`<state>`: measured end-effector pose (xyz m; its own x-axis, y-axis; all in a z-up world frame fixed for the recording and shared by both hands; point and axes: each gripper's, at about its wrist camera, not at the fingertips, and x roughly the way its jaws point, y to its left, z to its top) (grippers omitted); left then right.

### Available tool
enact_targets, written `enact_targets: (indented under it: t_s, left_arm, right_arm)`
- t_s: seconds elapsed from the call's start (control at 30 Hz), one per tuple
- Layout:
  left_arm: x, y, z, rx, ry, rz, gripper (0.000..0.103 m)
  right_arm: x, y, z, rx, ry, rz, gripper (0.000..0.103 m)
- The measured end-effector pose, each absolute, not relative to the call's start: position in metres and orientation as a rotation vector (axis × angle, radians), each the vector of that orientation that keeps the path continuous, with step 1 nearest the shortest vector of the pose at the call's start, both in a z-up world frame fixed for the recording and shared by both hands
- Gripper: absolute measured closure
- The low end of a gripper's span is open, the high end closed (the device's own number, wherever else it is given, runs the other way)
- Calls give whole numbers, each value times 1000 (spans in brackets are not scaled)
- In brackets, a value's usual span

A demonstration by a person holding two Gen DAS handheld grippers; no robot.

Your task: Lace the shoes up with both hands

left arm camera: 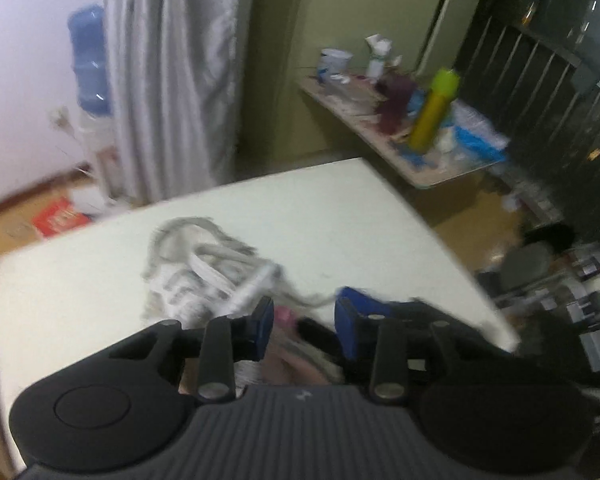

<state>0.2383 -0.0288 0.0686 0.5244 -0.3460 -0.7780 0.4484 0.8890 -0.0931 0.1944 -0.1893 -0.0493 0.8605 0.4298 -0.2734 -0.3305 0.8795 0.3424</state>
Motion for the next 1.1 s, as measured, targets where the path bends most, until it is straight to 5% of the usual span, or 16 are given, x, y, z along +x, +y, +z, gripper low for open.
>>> enact_targets:
  t_s: [0.17, 0.43, 1.1]
  left_arm:
    - [256, -27, 65, 135, 922, -373, 67]
    - [281, 1, 52, -60, 950, -349, 96]
    - [296, 23, 27, -319, 979, -581, 95]
  right_arm:
    - [195, -187, -45, 291, 356, 401, 50]
    - [196, -187, -45, 293, 358, 401, 50]
    - [199, -187, -47, 289, 357, 404, 49]
